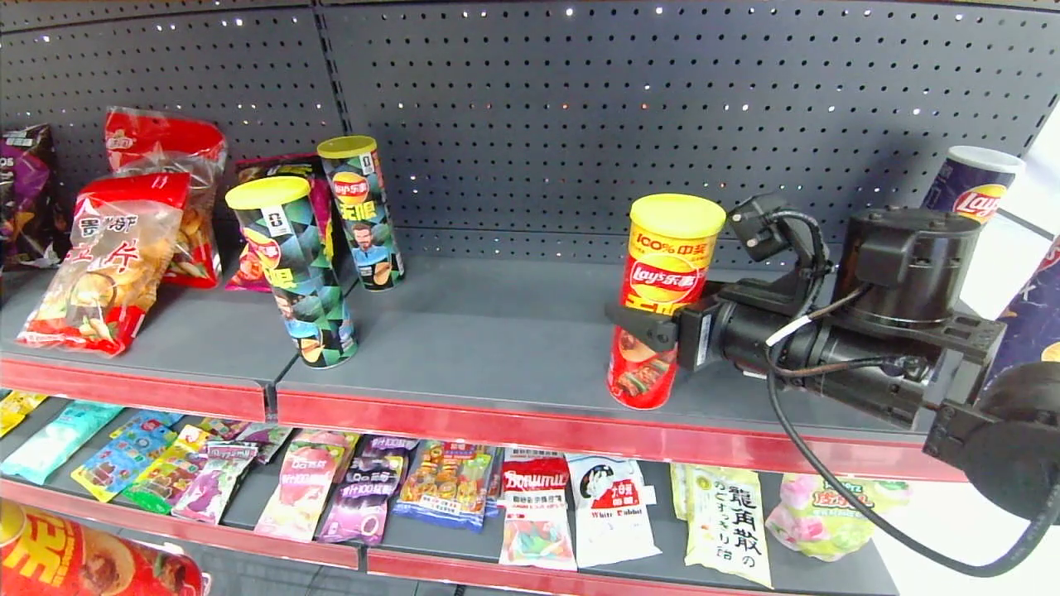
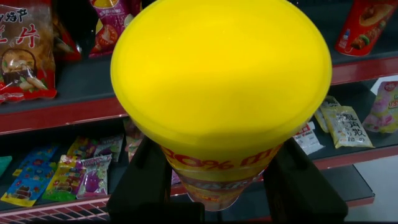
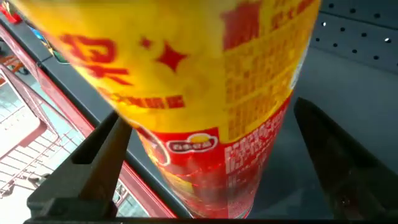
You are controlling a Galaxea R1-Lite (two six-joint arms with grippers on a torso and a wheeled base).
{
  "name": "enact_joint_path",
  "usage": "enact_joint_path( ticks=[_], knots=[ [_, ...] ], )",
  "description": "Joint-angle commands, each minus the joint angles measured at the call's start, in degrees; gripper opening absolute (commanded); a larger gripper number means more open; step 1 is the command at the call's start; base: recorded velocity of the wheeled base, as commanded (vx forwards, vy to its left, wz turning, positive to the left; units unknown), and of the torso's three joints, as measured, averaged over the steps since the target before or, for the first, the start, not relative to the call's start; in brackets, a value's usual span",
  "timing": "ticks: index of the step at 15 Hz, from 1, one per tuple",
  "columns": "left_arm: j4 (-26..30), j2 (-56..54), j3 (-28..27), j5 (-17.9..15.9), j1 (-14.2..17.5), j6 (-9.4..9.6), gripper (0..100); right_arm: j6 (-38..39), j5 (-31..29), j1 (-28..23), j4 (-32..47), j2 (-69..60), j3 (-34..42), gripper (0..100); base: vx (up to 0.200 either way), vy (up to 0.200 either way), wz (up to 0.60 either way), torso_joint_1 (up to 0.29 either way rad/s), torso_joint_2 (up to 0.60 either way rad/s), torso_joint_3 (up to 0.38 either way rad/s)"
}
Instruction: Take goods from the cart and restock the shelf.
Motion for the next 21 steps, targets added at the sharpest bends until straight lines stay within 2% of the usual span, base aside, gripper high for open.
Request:
enact_joint_path(
  ticks=[1, 2, 4, 9, 15, 21],
  knots=[
    [0.0, 0.0, 0.1, 0.0, 0.0, 0.02, 0, -0.1, 0.1, 0.0, 0.0, 0.6, -0.1, 100, 0.000, 0.000, 0.00, 0.000, 0.00, 0.000],
    [0.0, 0.0, 0.2, 0.0, 0.0, 0.02, 0, -0.1, 0.2, 0.0, -0.5, 1.0, 0.2, 0, 0.000, 0.000, 0.00, 0.000, 0.00, 0.000],
    [0.0, 0.0, 0.2, 0.0, 0.0, 0.02, 0, -0.1, 0.3, -0.3, -3.7, 2.3, 0.5, 0, 0.000, 0.000, 0.00, 0.000, 0.00, 0.000],
    [0.0, 0.0, 0.1, 0.0, 0.0, 0.02, 0, -0.2, 1.8, -0.3, -4.0, 1.6, 1.1, 0, 0.000, 0.000, 0.00, 0.000, 0.00, 0.000],
    [0.0, 0.0, 0.1, 0.0, 0.0, 0.02, 0, -6.9, 9.2, -2.2, -4.0, -0.5, 3.6, 0, 0.000, 0.000, 0.00, 0.000, 0.00, 0.000],
    [0.0, -0.3, 0.1, 0.0, 0.0, 0.02, 0, -7.1, 9.1, -2.1, -4.0, -0.8, 4.2, 0, 0.000, 0.000, 0.00, 0.000, 0.00, 0.000]
  ],
)
